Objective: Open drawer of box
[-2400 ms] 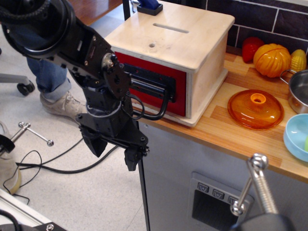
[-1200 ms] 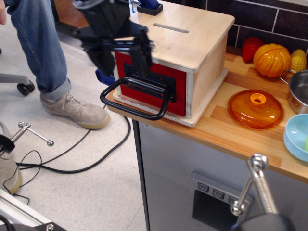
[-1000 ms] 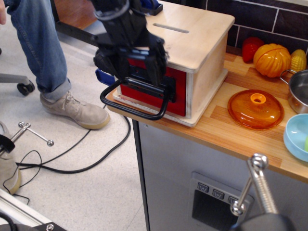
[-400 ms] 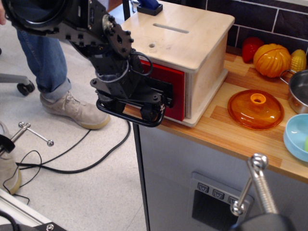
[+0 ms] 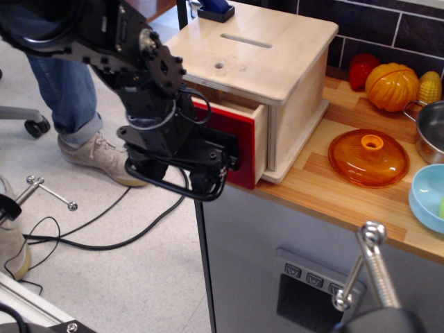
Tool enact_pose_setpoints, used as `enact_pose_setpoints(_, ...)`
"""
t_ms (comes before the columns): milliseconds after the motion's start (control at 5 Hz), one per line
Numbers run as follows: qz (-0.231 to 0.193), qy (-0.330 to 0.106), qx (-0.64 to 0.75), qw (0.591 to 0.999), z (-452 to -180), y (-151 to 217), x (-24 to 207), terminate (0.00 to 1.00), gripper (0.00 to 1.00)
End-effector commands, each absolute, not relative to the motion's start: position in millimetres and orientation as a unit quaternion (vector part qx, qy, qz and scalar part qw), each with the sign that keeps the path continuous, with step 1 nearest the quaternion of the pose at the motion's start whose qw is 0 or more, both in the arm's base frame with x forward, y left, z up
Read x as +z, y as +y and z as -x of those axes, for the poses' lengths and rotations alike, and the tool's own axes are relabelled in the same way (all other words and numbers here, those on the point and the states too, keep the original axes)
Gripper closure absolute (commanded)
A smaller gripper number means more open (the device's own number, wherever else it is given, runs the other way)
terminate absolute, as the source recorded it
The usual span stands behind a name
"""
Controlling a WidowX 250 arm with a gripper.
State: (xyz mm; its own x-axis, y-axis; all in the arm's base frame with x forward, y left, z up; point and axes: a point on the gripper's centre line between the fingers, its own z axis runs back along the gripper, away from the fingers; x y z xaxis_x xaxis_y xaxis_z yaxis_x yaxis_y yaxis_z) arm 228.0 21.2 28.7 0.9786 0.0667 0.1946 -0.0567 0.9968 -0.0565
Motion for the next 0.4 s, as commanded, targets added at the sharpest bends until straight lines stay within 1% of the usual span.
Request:
enact_pose_setpoints(0,0.028,-0.023,0.0,0.999,-180.9,12.5,28.7,0.0,0.0)
enact_pose_setpoints(200,0.016,-0.005,-0.005,1.0,-169.8,14.5,21.2,0.0,0.0)
